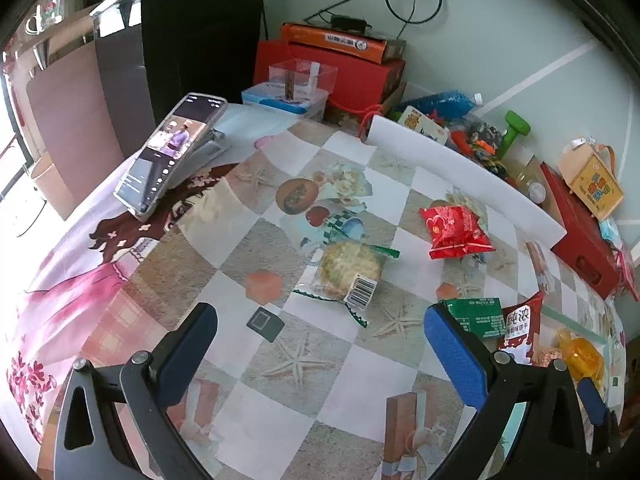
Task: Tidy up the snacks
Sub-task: 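Move both open grippers back over the snacks on the tablecloth, then close right gripper on red wafer pack while left gripper approaches green biscuit pack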
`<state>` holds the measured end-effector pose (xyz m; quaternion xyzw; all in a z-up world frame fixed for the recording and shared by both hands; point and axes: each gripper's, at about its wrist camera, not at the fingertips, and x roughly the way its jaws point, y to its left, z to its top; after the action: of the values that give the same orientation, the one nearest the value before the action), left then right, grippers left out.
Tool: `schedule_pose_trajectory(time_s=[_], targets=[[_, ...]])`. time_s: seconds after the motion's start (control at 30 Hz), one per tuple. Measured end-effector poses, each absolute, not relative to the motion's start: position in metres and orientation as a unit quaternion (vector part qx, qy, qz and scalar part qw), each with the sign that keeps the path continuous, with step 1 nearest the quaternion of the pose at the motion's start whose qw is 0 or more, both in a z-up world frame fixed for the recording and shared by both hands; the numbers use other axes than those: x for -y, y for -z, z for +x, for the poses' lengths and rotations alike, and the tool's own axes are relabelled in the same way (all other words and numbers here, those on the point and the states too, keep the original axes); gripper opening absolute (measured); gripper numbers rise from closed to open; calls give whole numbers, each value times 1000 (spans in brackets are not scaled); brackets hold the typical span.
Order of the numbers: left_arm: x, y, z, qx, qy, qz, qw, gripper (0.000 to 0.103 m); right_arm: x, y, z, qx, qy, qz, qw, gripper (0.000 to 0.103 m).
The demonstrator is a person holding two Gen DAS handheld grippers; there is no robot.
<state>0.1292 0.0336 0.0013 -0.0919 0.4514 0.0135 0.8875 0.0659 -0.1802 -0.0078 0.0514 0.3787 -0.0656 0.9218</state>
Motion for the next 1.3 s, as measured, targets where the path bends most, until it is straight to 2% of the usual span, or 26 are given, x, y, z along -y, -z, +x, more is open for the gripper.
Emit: schedule_pose_trajectory(time_s=[0.07, 0.2, 0.33, 0.6, 0.73, 0.9, 0.97, 1.07, 1.13, 1.3], targets=[[-29, 1, 133, -455, -3, -92, 886, 103, 180, 8, 67, -377, 66, 54, 922, 102], [-17, 7, 138, -462, 18, -87, 882, 103, 187, 9, 69, -373, 77, 67, 922, 93], [-5, 13, 144, -465, 35, -89, 880, 103, 197, 9, 71, -374, 83, 85, 920, 76], [11, 17, 157, -460, 58, -98, 880, 103, 191, 7, 88, -369, 69, 72, 924, 54], [17, 23, 164, -466, 65, -101, 877, 103, 188, 15, 99, -381, 64, 62, 920, 50], [25, 29, 167, -473, 73, -100, 872, 103, 191, 29, 105, -403, 67, 63, 910, 50], [28, 30, 167, -474, 77, -98, 872, 103, 192, 33, 106, -408, 66, 66, 908, 44], [30, 31, 167, -476, 78, -94, 871, 103, 192, 37, 107, -413, 60, 69, 906, 41], [30, 32, 167, -478, 77, -93, 870, 103, 192, 38, 107, -415, 55, 69, 906, 35], [32, 36, 168, -484, 79, -96, 866, 103, 191, 39, 108, -414, 53, 68, 906, 35]])
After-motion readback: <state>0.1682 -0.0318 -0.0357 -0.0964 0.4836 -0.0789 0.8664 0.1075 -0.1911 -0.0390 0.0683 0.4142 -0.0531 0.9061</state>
